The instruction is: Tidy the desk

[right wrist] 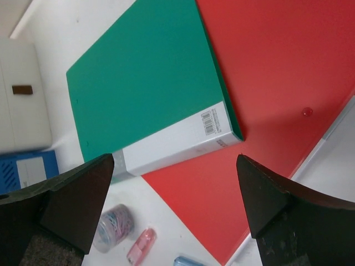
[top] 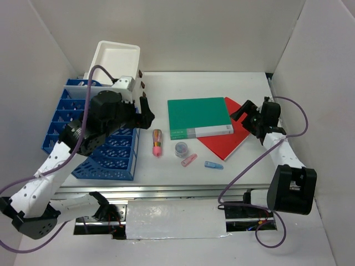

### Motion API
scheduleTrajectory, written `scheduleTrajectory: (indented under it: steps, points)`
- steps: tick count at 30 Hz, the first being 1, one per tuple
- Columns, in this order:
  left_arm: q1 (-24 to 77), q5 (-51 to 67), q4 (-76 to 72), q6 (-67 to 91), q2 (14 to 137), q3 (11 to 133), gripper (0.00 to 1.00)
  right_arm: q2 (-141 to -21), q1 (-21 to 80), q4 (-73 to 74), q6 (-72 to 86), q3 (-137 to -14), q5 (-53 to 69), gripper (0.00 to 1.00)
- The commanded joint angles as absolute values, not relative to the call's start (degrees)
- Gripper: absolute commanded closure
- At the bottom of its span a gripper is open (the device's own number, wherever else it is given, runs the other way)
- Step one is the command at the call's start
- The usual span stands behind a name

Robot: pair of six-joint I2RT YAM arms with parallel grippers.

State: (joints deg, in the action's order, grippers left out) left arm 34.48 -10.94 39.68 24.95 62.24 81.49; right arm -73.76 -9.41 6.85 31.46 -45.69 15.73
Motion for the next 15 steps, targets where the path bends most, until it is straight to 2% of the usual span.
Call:
scheduleTrajectory:
  steps: [1,6,11,15]
  points:
    - [36.47,-12.66,41.14,26.19,63.63,82.62,0.01,-73.05,-9.40,10.46,27.69,-48.87,18.55,0.00]
    - [37.79,-11.26,40.08,26.89,67.83,81.65,0.00,-68.92,-9.40,10.38,28.03,-47.73,17.93,0.00]
    - [37.36,-7.04,33.41,28.91,74.96,79.19,0.00,-57.76,-9.40,8.35,30.58,-46.14,21.17,0.00]
    - [32.09,7.53,22.62,32.59,83.20,79.45,0.00,-48.19,-9.32,9.31,31.99,-47.11,24.69,0.00]
